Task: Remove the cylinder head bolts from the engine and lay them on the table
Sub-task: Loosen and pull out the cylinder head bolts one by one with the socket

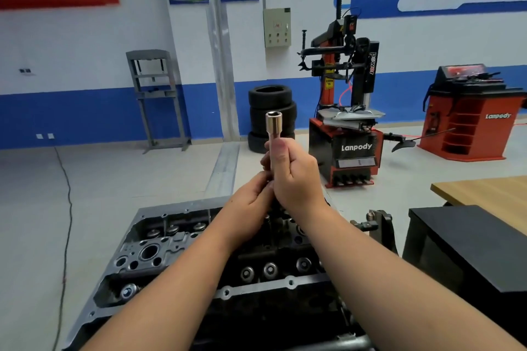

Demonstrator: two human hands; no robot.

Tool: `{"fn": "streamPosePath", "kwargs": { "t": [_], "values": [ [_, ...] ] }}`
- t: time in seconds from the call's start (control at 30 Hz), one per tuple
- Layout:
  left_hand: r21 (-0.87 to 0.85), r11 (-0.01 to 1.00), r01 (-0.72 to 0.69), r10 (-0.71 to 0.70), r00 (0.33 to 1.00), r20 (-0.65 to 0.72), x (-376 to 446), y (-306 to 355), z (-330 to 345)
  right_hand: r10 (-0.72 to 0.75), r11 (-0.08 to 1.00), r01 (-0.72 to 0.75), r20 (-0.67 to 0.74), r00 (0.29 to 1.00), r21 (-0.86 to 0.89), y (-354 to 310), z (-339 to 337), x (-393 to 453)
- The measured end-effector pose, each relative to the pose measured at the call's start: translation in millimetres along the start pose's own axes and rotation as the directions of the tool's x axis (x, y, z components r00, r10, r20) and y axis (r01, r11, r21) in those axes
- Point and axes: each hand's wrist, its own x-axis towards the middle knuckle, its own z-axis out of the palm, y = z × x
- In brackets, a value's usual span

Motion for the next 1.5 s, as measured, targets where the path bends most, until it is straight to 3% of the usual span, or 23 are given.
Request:
{"fn": "streamPosePath", "kwargs": {
  "t": [0.2, 0.43, 0.63, 0.9, 1.07, 1.3, 1.5],
  "values": [
    [-0.032, 0.998, -0.046, 0.046, 0.999, -0.01, -0.1, 0.8, -0.9, -0.03, 0.993, 0.029, -0.005, 1.0, -0.115, 5.3, -5.2, -6.7],
    [-0.111, 0.994, -0.025, 0.027, 0.999, 0.017, -2.1, 0.9, -1.9, 0.07, 0.995, -0.063, 0.089, 0.994, -0.076, 5.2, -2.0, -10.3],
    [-0.156, 0.987, -0.026, 0.023, 1.0, -0.021, 0.7, -2.3, -1.9, 0.041, 0.99, -0.043, -0.02, 0.999, -0.131, 5.5, -6.2, -9.9],
    [-0.161, 0.987, 0.0, 0.001, 1.0, 0.005, -0.2, -4.1, -4.5, 0.096, 0.992, -0.091, 0.058, 0.994, -0.087, 6.0, -4.5, -11.3],
    [-0.194, 0.981, -0.016, 0.012, 1.0, -0.02, -1.5, -3.9, -4.7, 0.042, 0.991, -0.044, -0.015, 0.999, -0.126, 6.3, -6.3, -10.7],
    [-0.174, 0.985, -0.013, 0.015, 1.0, 0.01, -3.1, 0.3, -2.9, 0.084, 0.993, -0.078, 0.07, 0.994, -0.086, 7.6, -3.5, -12.6],
    [-0.195, 0.98, -0.032, 0.026, 0.999, -0.035, -2.1, -0.8, -3.7, 0.063, 0.989, -0.061, 0.009, 0.998, -0.133, 8.1, -4.8, -11.6]
  ]
}}
